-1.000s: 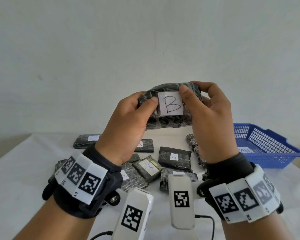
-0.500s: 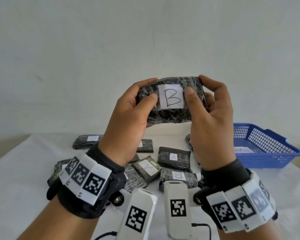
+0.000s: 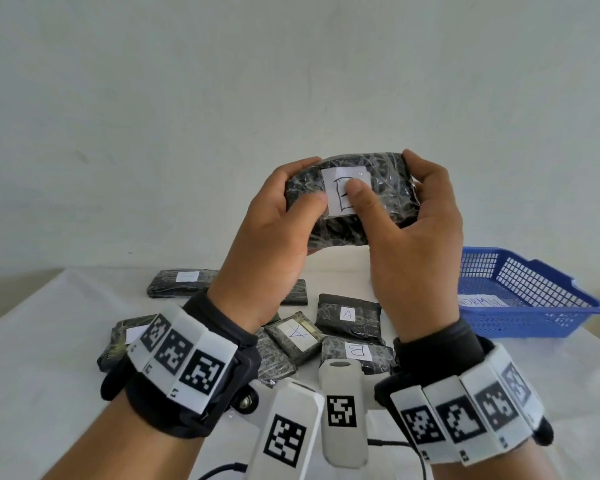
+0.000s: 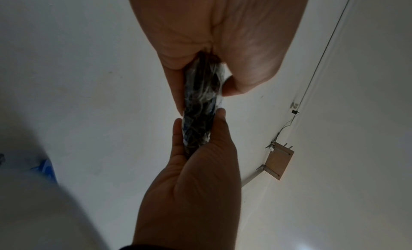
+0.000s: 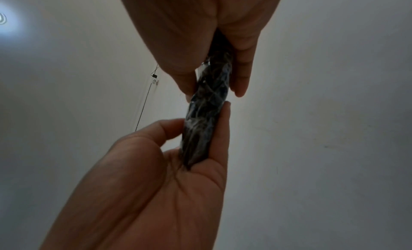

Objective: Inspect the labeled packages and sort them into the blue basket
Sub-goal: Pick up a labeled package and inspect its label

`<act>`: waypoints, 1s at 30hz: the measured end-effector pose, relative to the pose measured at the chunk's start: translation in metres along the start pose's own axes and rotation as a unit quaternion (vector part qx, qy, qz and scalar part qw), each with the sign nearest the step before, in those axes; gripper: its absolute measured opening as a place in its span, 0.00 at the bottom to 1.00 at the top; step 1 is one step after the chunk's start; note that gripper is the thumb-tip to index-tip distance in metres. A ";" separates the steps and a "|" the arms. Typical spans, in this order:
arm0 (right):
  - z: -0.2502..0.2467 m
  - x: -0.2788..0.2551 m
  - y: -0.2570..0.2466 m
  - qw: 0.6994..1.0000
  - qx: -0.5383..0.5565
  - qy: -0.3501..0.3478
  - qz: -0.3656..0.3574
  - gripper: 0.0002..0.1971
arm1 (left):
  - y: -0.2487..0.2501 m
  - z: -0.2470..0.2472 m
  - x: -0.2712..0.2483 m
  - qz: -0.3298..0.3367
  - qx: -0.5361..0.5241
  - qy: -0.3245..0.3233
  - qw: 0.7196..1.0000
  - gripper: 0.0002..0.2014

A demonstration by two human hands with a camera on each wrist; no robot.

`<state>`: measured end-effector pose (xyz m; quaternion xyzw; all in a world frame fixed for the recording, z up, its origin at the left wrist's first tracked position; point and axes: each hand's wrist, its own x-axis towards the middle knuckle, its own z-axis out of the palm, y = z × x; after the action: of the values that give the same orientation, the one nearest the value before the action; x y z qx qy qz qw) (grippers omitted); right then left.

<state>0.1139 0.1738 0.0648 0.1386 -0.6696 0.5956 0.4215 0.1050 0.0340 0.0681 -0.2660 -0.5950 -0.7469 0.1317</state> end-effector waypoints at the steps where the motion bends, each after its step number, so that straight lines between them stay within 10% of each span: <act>1: 0.000 0.000 0.001 1.000 0.000 -0.003 0.004 0.29 | -0.001 -0.001 0.000 0.003 0.006 0.004 1.000 0.20; 17: -0.010 0.005 0.008 0.953 0.249 -0.038 0.167 0.19 | -0.004 -0.017 0.002 -0.027 -0.097 -0.057 0.993 0.19; 30: -0.004 -0.002 0.006 0.987 0.085 -0.056 0.121 0.36 | -0.003 -0.013 0.001 -0.036 -0.090 -0.041 0.994 0.16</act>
<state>0.1124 0.1779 0.0594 0.1245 -0.6512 0.6883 0.2946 0.0993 0.0226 0.0640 -0.2854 -0.5395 -0.7902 0.0563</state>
